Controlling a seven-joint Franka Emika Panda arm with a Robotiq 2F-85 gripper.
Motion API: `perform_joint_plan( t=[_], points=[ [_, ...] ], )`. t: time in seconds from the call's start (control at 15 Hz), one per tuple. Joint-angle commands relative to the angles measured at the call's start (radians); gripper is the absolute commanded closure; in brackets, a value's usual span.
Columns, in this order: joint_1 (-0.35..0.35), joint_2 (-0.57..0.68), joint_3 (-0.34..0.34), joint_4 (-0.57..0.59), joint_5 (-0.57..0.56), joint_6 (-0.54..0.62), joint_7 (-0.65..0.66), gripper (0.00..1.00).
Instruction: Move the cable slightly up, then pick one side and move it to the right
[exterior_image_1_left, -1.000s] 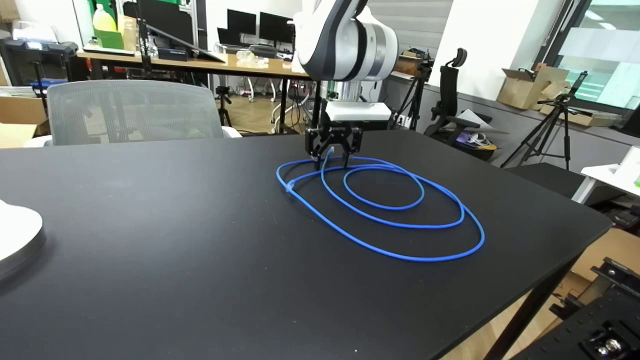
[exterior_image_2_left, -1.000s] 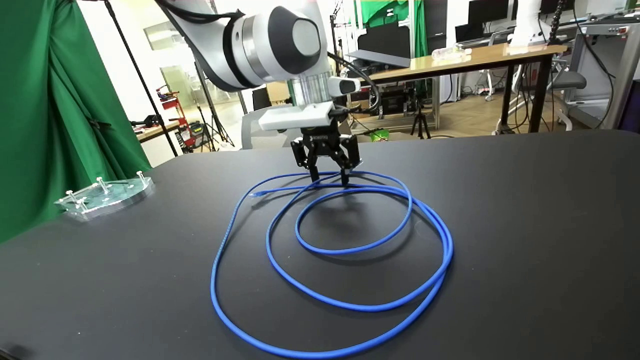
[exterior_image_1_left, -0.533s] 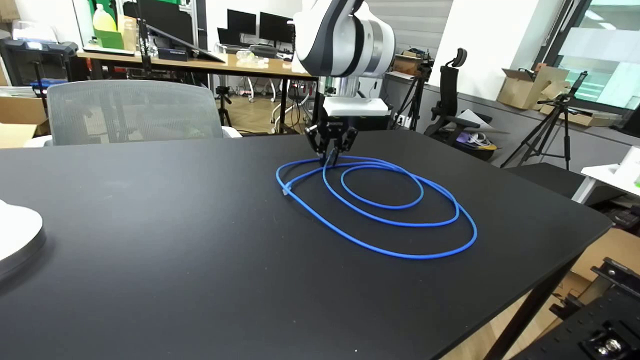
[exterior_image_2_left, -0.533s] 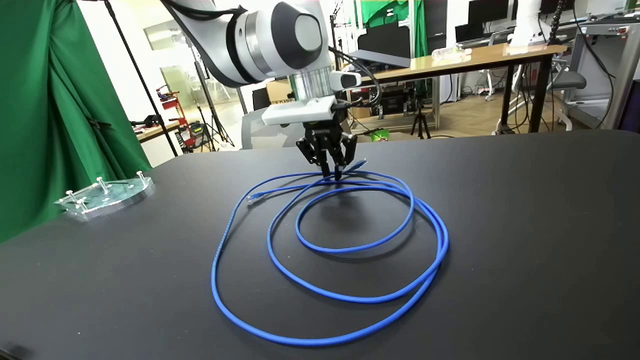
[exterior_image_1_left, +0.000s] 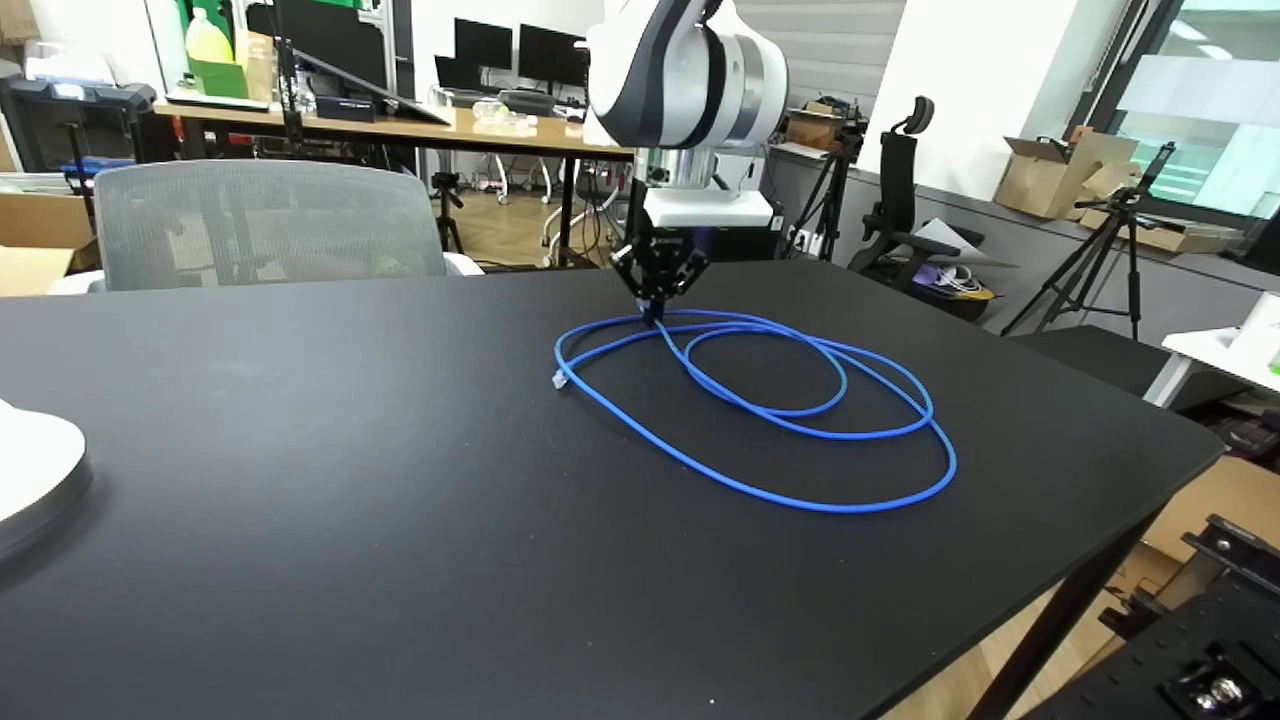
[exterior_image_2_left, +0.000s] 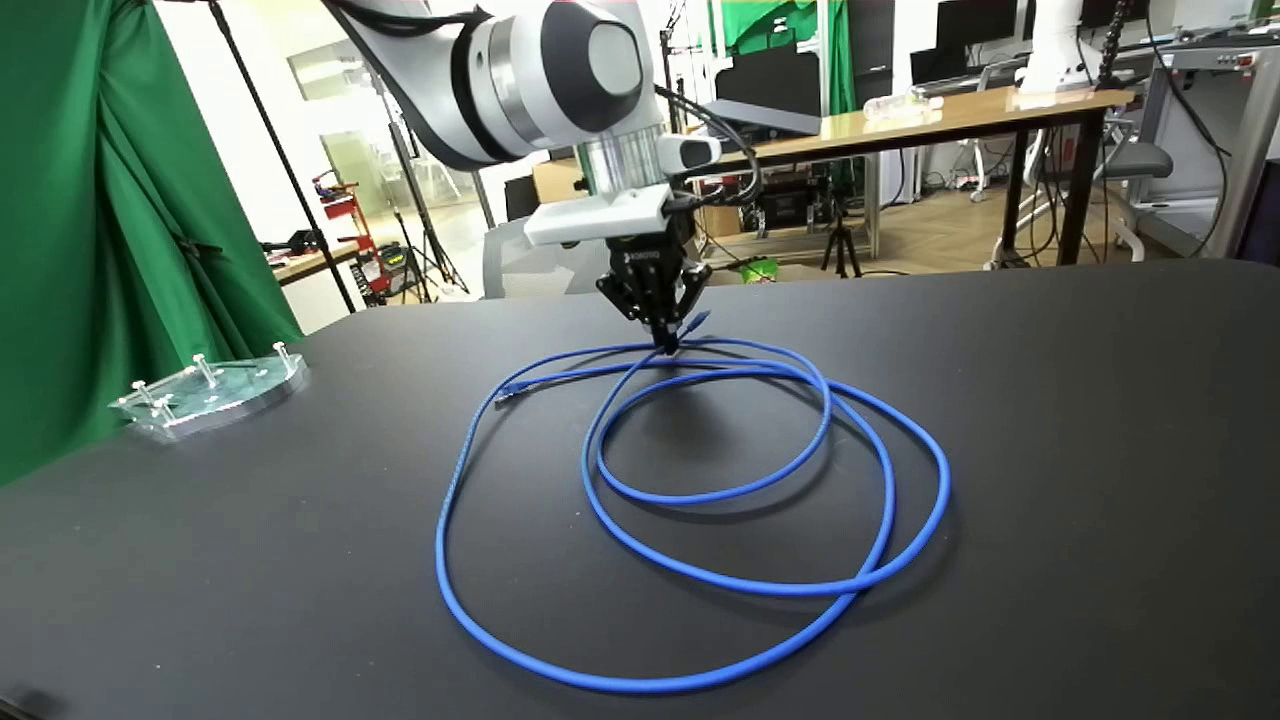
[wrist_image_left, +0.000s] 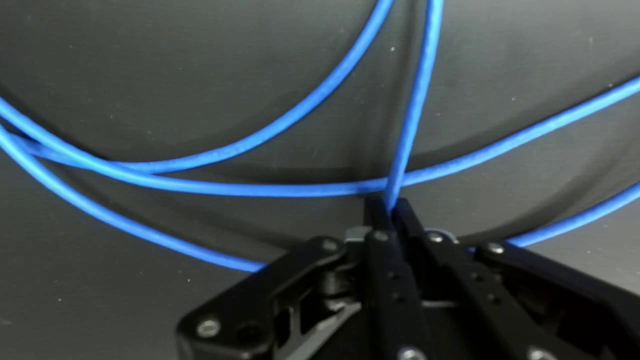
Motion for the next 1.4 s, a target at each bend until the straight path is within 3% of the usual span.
perform_joint_plan(
  t=[0.0,0.33,0.67,1.0,1.33],
  points=[
    [0.033,-0.061,-0.037,-0.043,-0.048,0.026,0.065,0.98],
    [0.084,-0.166,-0.095,-0.124,-0.125,0.073,0.114,0.98],
    [0.099,-0.288,-0.213,-0.207,-0.203,0.136,0.25,0.98],
    [0.021,-0.318,-0.324,-0.211,-0.223,0.131,0.344,0.98],
    [-0.084,-0.264,-0.385,-0.169,-0.184,0.11,0.422,0.98]
  ],
)
